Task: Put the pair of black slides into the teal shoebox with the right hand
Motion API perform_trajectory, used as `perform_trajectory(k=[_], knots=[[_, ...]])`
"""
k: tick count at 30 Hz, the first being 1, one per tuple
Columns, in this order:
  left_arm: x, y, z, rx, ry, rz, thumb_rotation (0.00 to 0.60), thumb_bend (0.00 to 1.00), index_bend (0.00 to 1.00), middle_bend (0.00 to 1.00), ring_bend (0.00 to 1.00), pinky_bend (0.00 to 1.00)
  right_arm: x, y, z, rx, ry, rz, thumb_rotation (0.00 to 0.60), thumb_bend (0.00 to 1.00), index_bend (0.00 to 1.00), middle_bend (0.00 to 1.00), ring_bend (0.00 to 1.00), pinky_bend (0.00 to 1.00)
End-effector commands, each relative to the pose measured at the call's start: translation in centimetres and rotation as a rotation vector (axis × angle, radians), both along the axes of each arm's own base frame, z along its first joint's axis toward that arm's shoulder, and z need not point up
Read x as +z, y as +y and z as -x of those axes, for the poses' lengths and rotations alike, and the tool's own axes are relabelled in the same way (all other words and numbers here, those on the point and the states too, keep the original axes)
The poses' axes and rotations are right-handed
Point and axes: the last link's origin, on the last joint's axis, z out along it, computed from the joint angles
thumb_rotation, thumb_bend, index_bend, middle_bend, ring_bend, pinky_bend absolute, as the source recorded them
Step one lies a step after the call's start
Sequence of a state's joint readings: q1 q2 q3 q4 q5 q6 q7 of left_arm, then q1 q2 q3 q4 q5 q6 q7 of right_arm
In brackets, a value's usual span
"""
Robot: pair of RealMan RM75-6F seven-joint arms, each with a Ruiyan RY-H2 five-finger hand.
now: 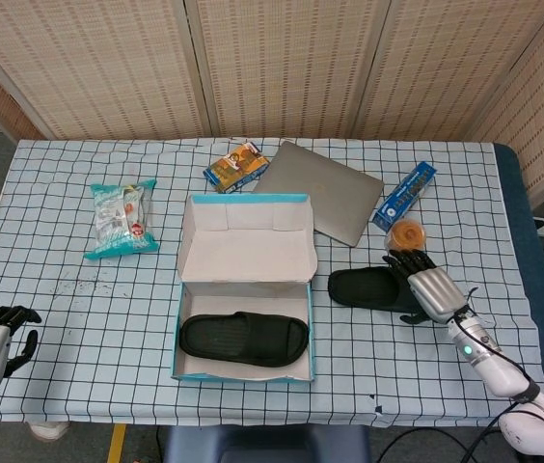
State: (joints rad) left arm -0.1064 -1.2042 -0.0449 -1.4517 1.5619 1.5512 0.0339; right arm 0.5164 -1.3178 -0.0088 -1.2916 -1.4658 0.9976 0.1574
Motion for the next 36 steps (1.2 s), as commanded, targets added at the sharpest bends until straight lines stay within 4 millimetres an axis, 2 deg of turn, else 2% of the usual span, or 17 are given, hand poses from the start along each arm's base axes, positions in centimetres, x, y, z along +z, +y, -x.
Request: perform_trajectory(k=[1,12,15,18,23,31,36], knots=[[0.0,0.0,0.0,0.000,0.001,0.002,0.600,0.49,0.46,0.44,0.39,0.52,-1.3,-0.8,0.5,-0.042,-0.014,-0.028,0.600,0.00,0.00,0.00,0.00,0.00],[-0.1,0.0,0.0,-0.002,0.001,0.003,0.600,0.49,0.46,0.44,0.39,0.52,-3.5,-2.4,0.9,-0.073,-0.035,-0.038,0.600,0.00,0.00,0.00,0.00,0.00],[0.0,-0.1,0.0,-0.001,0.000,0.002,0.600,0.49,0.46,0.44,0.39,0.52,-3.8,-2.5,1.1,-0.078,-0.042,-0.042,0.600,0.00,0.02,0.06,0.00,0.01],[0.0,-0.1,0.0,-0.001,-0.003,0.001,0.600,0.49,0.46,0.44,0.39,0.52,-4.0,-2.5,1.3,-0.083,-0.053,-0.039,0.600,0.00,0.10,0.16,0.04,0.11],[0.0,-0.1,0.0,-0.003,-0.002,0.003,0.600,0.49,0.46,0.44,0.39,0.52,-4.3,-2.4,1.7,-0.098,-0.055,-0.040,0.600,0.00,0.29,0.39,0.24,0.33],[0.0,-0.1,0.0,-0.003,-0.005,0.005,0.600,0.49,0.46,0.44,0.39,0.52,-3.5,-2.1,1.5,-0.045,-0.053,0.015,0.600,0.00,0.56,0.56,0.45,0.54],[-0.1,-0.1,0.0,-0.003,-0.005,0.006,0.600,0.49,0.46,0.44,0.39,0.52,-1.5,-0.8,-0.2,0.049,-0.056,0.180,0.600,0.00,0.62,0.62,0.50,0.58]])
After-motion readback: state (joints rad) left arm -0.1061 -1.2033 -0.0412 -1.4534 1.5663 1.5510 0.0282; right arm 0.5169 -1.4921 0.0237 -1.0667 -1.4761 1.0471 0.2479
